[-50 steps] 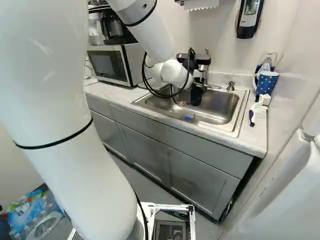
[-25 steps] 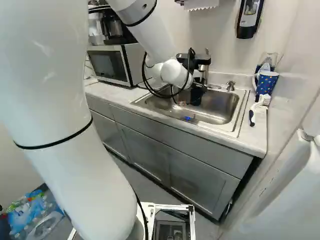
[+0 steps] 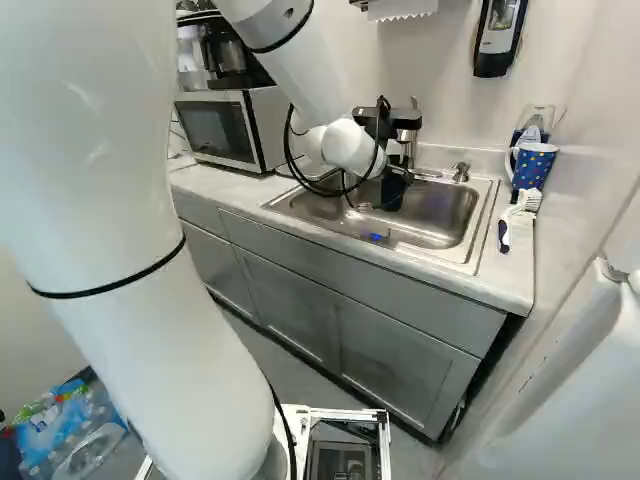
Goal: Rinse the cup and place it in the tray
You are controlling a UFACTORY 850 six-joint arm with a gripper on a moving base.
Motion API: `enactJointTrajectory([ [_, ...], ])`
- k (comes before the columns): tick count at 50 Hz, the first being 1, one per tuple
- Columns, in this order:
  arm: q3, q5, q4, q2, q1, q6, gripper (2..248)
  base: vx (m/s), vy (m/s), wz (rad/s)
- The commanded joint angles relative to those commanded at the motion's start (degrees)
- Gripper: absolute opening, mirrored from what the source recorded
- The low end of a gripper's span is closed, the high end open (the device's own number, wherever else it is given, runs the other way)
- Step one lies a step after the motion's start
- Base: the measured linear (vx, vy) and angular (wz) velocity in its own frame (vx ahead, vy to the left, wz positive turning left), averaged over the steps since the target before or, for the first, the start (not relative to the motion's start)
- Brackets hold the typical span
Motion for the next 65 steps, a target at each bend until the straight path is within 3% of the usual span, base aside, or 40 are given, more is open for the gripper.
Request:
enactJointTrajectory([
  [65,0.0,0.0,0.0,0.0,0.0,0.0,126,0.000,0.000,0.000],
])
